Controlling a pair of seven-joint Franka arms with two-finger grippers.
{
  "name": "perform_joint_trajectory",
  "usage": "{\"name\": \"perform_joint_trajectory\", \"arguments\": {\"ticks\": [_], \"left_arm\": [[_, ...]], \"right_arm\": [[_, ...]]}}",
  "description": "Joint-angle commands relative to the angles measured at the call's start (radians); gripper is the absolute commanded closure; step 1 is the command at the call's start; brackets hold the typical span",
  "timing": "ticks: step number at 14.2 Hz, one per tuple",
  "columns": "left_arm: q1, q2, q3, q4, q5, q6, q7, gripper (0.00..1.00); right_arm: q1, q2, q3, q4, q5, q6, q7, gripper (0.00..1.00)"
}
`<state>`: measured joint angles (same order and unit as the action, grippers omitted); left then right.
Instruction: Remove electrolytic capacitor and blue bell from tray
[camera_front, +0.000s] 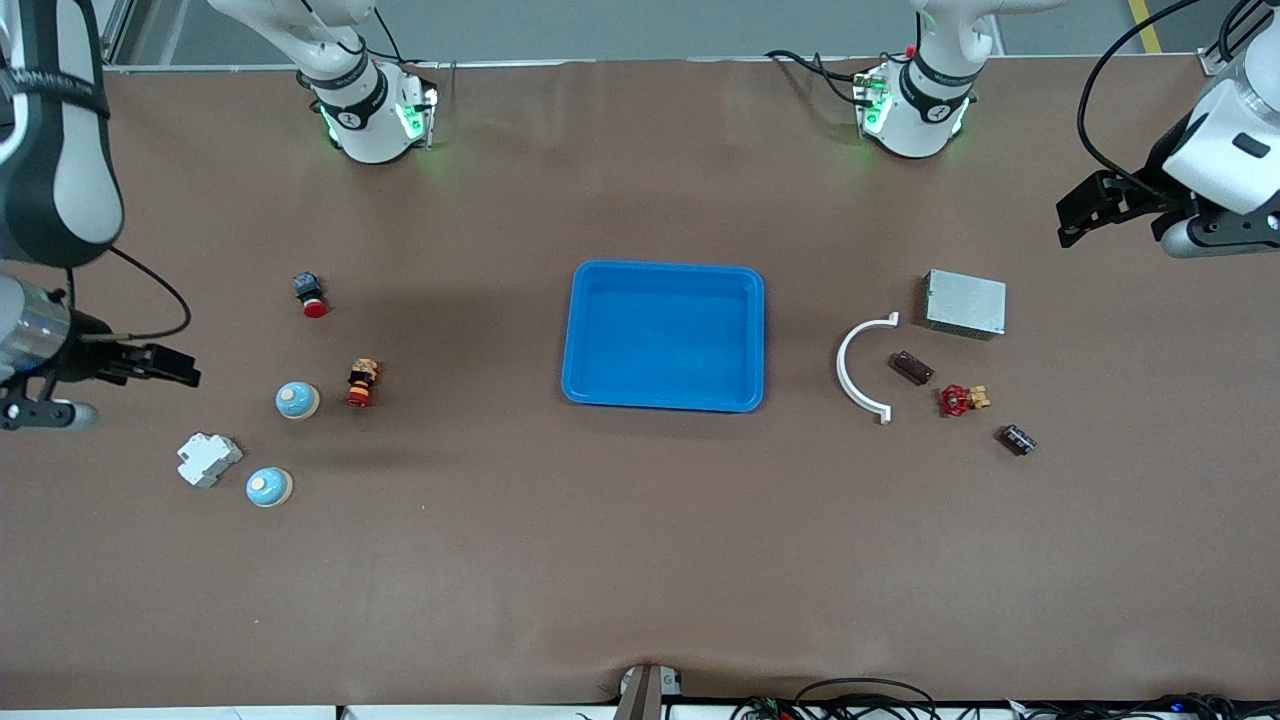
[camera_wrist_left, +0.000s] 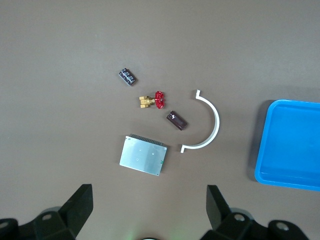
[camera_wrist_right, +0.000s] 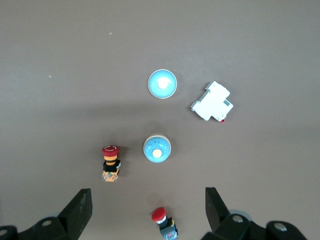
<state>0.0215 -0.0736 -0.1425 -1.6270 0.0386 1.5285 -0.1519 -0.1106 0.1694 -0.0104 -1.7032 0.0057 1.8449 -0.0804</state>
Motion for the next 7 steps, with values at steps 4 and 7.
{"name": "perform_joint_trajectory", "arguments": {"ticks": [4, 7], "left_arm": [[-0.002, 0.003, 0.001, 0.010, -0.002, -0.013, 0.003, 0.00], [-0.002, 0.003, 0.001, 0.009, 0.000, -0.013, 0.003, 0.00]], "right_arm": [[0.011, -0.166, 0.017, -0.032, -0.012, -0.090, 0.050, 0.00], [0.037, -0.218, 0.017, -0.030, -0.006, -0.128, 0.068, 0.00]]}}
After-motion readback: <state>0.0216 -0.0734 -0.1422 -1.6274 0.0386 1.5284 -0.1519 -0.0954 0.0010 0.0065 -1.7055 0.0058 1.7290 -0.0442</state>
